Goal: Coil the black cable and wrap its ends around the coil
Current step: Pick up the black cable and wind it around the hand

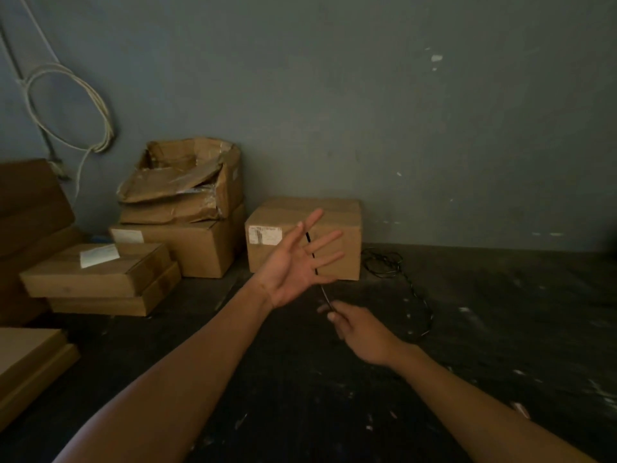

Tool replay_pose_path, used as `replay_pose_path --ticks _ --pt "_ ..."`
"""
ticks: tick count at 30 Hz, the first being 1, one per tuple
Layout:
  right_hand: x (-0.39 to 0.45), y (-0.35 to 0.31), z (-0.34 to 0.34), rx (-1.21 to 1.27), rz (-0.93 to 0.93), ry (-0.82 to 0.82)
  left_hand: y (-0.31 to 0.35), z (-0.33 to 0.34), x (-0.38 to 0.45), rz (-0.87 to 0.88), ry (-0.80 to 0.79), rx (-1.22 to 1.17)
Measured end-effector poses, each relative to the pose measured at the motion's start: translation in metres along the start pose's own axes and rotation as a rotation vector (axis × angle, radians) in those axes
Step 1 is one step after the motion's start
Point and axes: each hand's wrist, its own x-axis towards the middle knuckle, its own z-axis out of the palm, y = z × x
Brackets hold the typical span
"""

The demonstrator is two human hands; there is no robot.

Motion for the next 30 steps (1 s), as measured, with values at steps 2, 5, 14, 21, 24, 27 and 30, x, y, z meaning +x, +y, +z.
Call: replay_pose_path --ticks 2,5,14,21,24,27,30 --pt "-0.002 -0.006 0.003 -0.073 -0.014 -0.062 0.000 -0.011 0.004 -0.004 0.040 0.064" --pt "0.001 -0.016 0.002 -0.201 -0.053 -0.099 -0.004 -0.017 0.005 -0.022 0.077 0.032" --pt "-0.001 -0.033 -0.015 -0.455 -0.084 -0.144 -0.014 -0.025 0.007 -0.037 0.075 0.204" --pt "0.000 -0.065 -0.075 -0.643 -0.162 0.000 -0.030 -0.021 -0.005 -0.211 0.000 0.387" --pt "0.004 -0.073 -0.104 -0.683 -0.161 0.087 -0.036 -0.014 -0.011 -0.274 -0.020 0.373" --pt "0.009 -0.074 -0.124 -0.680 -0.181 0.135 -0.040 -0.011 -0.014 -0.339 -0.081 0.382" --pt "0.012 -0.073 -0.130 -0.676 -0.216 0.167 -0.041 -0.007 -0.014 -0.380 -0.172 0.409"
